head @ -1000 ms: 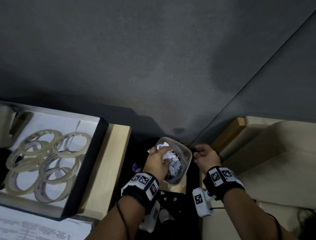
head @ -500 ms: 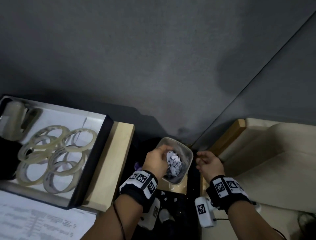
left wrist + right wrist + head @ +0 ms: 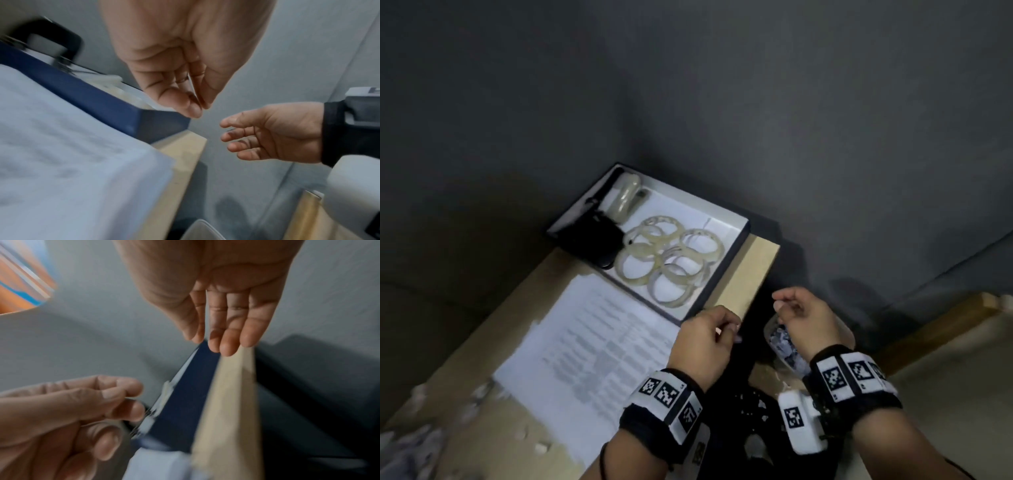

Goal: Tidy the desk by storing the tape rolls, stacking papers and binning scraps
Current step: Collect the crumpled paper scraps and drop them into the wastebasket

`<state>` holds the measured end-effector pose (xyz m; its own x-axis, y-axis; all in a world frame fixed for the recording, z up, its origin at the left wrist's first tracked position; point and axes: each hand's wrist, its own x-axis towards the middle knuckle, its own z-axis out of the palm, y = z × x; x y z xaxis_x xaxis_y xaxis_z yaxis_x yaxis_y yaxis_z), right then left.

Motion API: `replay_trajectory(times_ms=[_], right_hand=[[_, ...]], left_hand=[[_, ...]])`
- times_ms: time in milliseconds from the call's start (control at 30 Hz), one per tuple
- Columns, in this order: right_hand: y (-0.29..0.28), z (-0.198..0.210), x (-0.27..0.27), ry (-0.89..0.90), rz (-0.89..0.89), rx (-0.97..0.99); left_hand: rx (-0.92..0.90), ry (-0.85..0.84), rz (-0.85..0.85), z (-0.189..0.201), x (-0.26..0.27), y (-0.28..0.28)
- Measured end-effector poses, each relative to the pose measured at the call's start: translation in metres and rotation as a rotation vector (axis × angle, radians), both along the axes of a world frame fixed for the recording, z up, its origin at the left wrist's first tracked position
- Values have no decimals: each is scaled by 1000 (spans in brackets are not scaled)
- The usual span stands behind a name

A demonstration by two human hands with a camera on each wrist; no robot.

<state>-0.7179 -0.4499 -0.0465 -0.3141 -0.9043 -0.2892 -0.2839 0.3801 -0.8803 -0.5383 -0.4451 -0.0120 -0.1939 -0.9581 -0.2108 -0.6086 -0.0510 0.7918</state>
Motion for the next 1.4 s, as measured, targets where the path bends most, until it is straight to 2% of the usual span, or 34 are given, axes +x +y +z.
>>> replay_trajectory(times_ms=[367, 467, 633, 767, 867, 1000, 1167, 1300, 1400], right_hand=[[25, 48, 201, 14, 416, -26], [41, 56, 254, 19, 538, -24], [81, 52, 330, 67, 775, 45], [115, 37, 379, 162, 997, 107], [134, 28, 415, 281, 1143, 76], [147, 21, 461, 367, 1269, 10], [146, 25, 519, 469, 1354, -77], [145, 33, 544, 533, 1390, -100], [146, 32, 550, 559, 1407, -95]], left_hand=[[-49, -150, 410, 41, 199, 91], [-61, -158, 516, 43, 247, 124], [-65, -264, 674, 31, 312, 189], [24, -357, 794, 11, 356, 247], [66, -407, 936, -4, 387, 290], [103, -487, 1136, -14, 425, 337], [281, -618, 1389, -15, 487, 386], [510, -534, 1520, -22, 531, 409], [607, -430, 1503, -35, 544, 413]])
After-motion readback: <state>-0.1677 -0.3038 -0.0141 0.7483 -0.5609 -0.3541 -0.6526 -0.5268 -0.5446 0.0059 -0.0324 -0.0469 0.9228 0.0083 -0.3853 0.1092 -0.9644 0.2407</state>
